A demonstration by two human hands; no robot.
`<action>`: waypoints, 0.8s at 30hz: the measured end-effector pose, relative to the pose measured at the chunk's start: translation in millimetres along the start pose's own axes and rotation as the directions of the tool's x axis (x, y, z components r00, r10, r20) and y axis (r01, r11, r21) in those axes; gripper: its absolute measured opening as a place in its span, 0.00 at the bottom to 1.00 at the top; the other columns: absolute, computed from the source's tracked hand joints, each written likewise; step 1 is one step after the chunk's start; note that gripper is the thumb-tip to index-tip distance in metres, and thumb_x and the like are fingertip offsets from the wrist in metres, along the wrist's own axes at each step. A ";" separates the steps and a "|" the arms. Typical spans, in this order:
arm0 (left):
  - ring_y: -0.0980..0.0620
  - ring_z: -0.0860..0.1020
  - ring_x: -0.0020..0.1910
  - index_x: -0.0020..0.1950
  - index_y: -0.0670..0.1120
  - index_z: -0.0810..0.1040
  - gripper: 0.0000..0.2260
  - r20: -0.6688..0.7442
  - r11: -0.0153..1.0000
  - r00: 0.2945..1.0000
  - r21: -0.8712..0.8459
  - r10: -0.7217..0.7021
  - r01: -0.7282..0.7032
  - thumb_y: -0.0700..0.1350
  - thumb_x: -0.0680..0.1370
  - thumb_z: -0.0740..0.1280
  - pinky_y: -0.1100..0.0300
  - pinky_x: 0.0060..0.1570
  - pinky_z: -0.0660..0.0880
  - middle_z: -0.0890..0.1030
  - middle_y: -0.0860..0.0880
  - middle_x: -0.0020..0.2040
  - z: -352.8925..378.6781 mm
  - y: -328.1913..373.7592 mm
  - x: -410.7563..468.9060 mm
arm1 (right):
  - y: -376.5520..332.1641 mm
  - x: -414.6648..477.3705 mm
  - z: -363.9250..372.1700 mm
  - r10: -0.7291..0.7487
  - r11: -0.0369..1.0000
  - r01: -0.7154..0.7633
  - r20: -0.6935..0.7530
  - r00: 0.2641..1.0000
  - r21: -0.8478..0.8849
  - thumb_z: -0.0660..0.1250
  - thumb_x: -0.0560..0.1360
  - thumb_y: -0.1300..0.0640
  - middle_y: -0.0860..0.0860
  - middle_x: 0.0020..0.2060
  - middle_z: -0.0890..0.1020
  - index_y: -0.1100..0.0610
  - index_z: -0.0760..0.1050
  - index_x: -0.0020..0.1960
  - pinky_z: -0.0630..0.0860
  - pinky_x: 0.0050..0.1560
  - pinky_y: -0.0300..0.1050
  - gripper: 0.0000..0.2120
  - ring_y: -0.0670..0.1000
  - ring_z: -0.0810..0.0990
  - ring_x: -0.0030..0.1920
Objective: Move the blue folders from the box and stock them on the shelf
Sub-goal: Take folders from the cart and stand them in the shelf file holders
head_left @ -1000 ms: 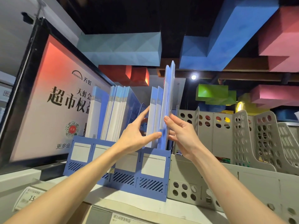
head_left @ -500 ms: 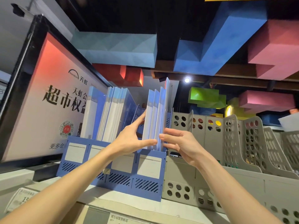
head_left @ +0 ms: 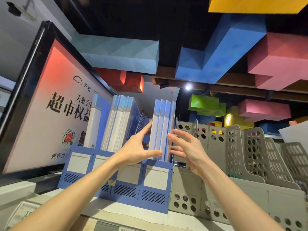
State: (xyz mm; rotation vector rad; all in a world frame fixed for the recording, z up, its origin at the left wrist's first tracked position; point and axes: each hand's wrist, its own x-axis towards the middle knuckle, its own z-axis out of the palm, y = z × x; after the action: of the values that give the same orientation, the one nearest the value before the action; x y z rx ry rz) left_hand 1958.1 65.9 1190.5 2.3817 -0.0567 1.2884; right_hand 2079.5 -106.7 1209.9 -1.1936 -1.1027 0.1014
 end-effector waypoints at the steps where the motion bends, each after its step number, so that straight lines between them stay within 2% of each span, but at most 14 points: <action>1: 0.72 0.64 0.69 0.81 0.63 0.49 0.47 0.014 1.000 1.000 -0.009 0.001 0.000 0.55 0.72 0.77 0.69 0.66 0.62 0.60 0.71 0.72 0.1 -0.6 0.3 | -2.9 -1.1 3.2 -0.002 1.000 0.002 -0.009 1.000 -0.007 0.79 0.66 0.49 0.51 0.54 0.85 0.51 0.79 0.62 0.83 0.52 0.50 0.26 0.51 0.87 0.48; 3: 0.79 0.64 0.64 0.81 0.62 0.48 0.47 0.062 0.999 0.998 -0.043 0.004 -0.001 0.52 0.73 0.77 0.80 0.58 0.63 0.59 0.73 0.71 -0.6 -2.9 1.8 | -7.4 -3.0 9.1 0.001 0.999 -0.002 -0.040 0.999 -0.037 0.79 0.68 0.50 0.51 0.53 0.85 0.51 0.78 0.63 0.84 0.46 0.46 0.24 0.49 0.87 0.45; 5: 0.84 0.62 0.62 0.82 0.60 0.47 0.48 0.109 0.996 0.994 -0.087 0.013 -0.003 0.49 0.74 0.77 0.84 0.52 0.64 0.58 0.76 0.69 -1.7 -5.6 3.6 | -9.3 -4.0 14.4 -0.005 0.997 0.000 -0.071 0.997 -0.071 0.79 0.69 0.52 0.52 0.52 0.85 0.52 0.78 0.64 0.84 0.43 0.45 0.25 0.50 0.87 0.44; 9: 0.83 0.64 0.61 0.82 0.61 0.45 0.48 0.170 0.991 0.985 -0.136 0.016 0.007 0.47 0.74 0.77 0.81 0.52 0.67 0.59 0.79 0.66 -3.6 -9.5 6.3 | -14.0 -9.0 21.9 0.005 0.993 -0.018 -0.107 0.994 -0.118 0.77 0.71 0.51 0.49 0.49 0.85 0.51 0.77 0.64 0.83 0.40 0.42 0.23 0.50 0.87 0.44; 13: 0.84 0.66 0.57 0.80 0.66 0.42 0.49 0.183 0.991 0.983 -0.131 0.024 0.001 0.50 0.74 0.76 0.78 0.55 0.68 0.61 0.86 0.59 -2.2 -11.8 5.9 | -7.2 -18.4 26.9 0.005 0.990 -0.028 -0.164 0.986 -0.136 0.75 0.72 0.48 0.44 0.48 0.83 0.52 0.76 0.68 0.83 0.44 0.40 0.25 0.49 0.84 0.50; 15: 0.78 0.68 0.63 0.79 0.69 0.41 0.49 0.177 0.994 0.983 -0.110 0.047 -0.028 0.54 0.73 0.75 0.68 0.63 0.70 0.62 0.82 0.64 -1.7 -13.2 6.4 | -5.1 -21.9 31.3 0.003 0.990 -0.029 -0.190 0.982 -0.138 0.73 0.74 0.49 0.43 0.49 0.82 0.54 0.73 0.71 0.82 0.48 0.40 0.26 0.48 0.83 0.53; 17: 0.67 0.68 0.70 0.78 0.69 0.39 0.49 0.158 0.996 0.986 -0.079 0.051 -0.039 0.58 0.72 0.75 0.56 0.70 0.70 0.62 0.72 0.74 -2.6 -10.5 4.4 | -7.4 -24.3 37.6 0.001 0.979 -0.042 -0.203 0.979 -0.199 0.71 0.77 0.50 0.47 0.61 0.81 0.56 0.70 0.73 0.81 0.48 0.36 0.27 0.45 0.81 0.55; 18: 0.62 0.67 0.73 0.79 0.68 0.39 0.50 0.159 0.997 0.986 -0.070 0.042 -0.032 0.60 0.72 0.74 0.54 0.71 0.68 0.61 0.68 0.77 -3.0 -6.6 1.4 | -10.9 -26.6 38.9 0.007 0.968 -0.060 -0.214 0.977 -0.245 0.70 0.78 0.50 0.48 0.67 0.77 0.56 0.69 0.74 0.80 0.49 0.36 0.27 0.46 0.80 0.58; 20: 0.56 0.67 0.75 0.80 0.65 0.40 0.50 0.146 1.000 0.989 -0.027 0.007 -0.003 0.61 0.72 0.74 0.55 0.71 0.67 0.61 0.62 0.79 -4.7 0.9 -4.1 | -18.3 -30.6 43.4 0.033 0.941 -0.109 -0.234 0.972 -0.320 0.68 0.79 0.52 0.50 0.71 0.73 0.57 0.66 0.76 0.80 0.54 0.41 0.27 0.49 0.76 0.65; 22: 0.54 0.70 0.73 0.82 0.61 0.45 0.48 0.106 0.999 0.993 0.036 -0.042 0.039 0.65 0.71 0.72 0.54 0.69 0.70 0.67 0.58 0.77 -6.8 9.1 -9.6 | -24.0 -36.5 44.4 0.061 0.913 -0.158 -0.257 0.964 -0.377 0.67 0.80 0.54 0.52 0.70 0.75 0.58 0.67 0.75 0.80 0.59 0.48 0.25 0.52 0.78 0.65; 23: 0.54 0.71 0.72 0.82 0.59 0.50 0.46 0.082 0.996 0.995 0.061 -0.064 0.059 0.68 0.71 0.70 0.52 0.69 0.71 0.69 0.57 0.76 -9.4 16.2 -13.9 | -27.3 -40.7 43.5 0.073 0.903 -0.181 -0.275 0.959 -0.390 0.67 0.80 0.54 0.53 0.65 0.79 0.58 0.71 0.73 0.80 0.59 0.51 0.22 0.54 0.81 0.61; 24: 0.54 0.72 0.71 0.81 0.57 0.57 0.44 0.052 0.994 0.995 0.070 -0.087 0.083 0.70 0.71 0.69 0.50 0.69 0.72 0.71 0.56 0.75 -11.8 20.7 -17.9 | -32.0 -47.7 45.8 0.082 0.894 -0.204 -0.304 0.949 -0.398 0.66 0.80 0.54 0.53 0.56 0.83 0.58 0.76 0.67 0.81 0.58 0.53 0.17 0.56 0.83 0.57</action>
State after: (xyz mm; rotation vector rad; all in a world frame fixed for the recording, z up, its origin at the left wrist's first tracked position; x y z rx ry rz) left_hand 1933.8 48.9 1189.0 2.4488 0.0723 1.2031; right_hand 2007.1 -116.9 1202.4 -1.6278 -0.8016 -0.2025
